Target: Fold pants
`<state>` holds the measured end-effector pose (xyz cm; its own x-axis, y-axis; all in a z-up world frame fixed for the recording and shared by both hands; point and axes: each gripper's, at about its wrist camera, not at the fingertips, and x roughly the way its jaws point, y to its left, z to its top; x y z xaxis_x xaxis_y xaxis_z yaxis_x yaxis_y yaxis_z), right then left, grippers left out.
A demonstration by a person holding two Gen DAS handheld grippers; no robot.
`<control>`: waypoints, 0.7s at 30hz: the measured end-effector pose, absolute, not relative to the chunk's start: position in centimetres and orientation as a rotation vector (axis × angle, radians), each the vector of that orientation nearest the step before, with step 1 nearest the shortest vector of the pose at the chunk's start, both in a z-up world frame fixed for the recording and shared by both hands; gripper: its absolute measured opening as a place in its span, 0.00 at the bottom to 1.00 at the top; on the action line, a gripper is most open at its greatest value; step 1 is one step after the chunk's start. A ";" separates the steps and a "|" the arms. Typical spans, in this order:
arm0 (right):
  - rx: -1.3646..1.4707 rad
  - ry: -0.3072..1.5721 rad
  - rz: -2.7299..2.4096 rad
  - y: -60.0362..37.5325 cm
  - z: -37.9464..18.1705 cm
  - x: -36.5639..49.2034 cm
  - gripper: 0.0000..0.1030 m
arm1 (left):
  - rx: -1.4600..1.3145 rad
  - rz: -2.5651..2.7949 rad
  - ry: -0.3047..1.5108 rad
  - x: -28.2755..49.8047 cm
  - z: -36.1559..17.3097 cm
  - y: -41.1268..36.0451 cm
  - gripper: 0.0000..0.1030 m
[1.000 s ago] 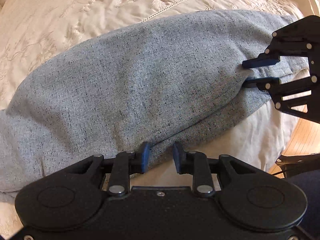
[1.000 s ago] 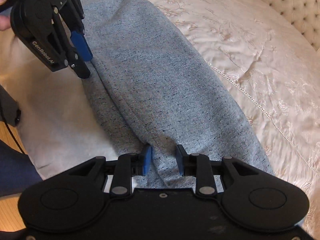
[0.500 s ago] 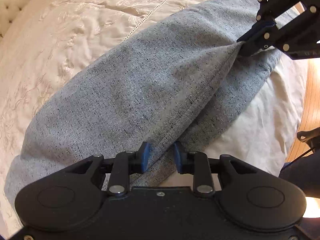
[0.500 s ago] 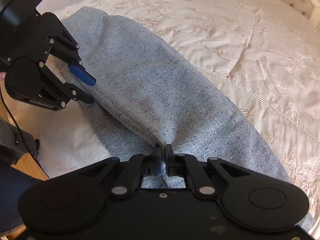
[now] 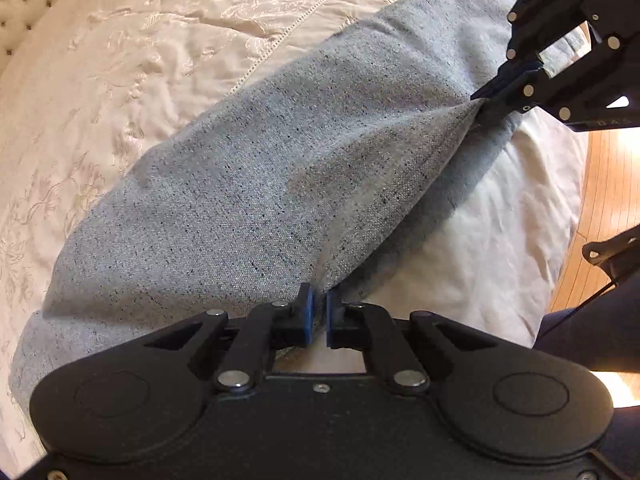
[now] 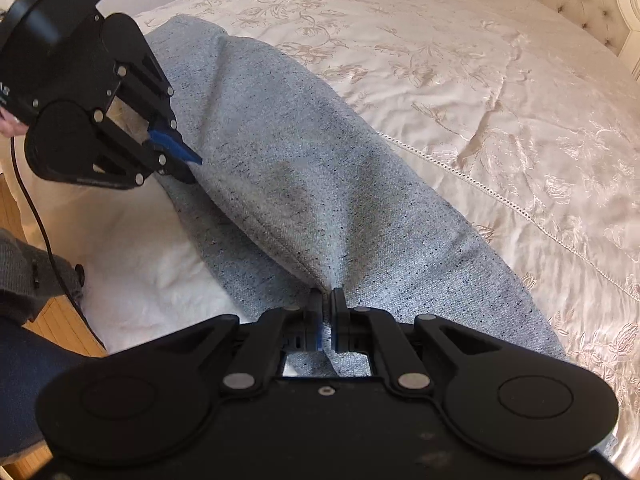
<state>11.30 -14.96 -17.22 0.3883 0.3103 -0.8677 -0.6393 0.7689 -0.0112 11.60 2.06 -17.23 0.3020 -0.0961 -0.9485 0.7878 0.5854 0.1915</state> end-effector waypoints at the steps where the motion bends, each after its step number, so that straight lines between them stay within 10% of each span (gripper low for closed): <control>1: -0.376 1.013 0.632 -14.8 -17.6 11.2 0.04 | 0.773 -0.659 1.123 11.4 -17.9 1.9 0.08; 7: -0.419 1.076 0.635 -13.7 -20.1 10.6 0.15 | 0.718 -0.674 1.190 11.6 -18.1 1.6 0.24; 21: 0.166 1.094 0.040 -31.3 -18.0 10.0 0.24 | 0.043 -0.461 1.333 17.7 -18.5 0.1 0.28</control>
<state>9.98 -31.28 -18.02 0.4598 0.1144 -0.8806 0.0496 0.9868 0.1541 17.70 0.14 -18.54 0.1596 -0.2980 -0.9411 0.3468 0.9095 -0.2292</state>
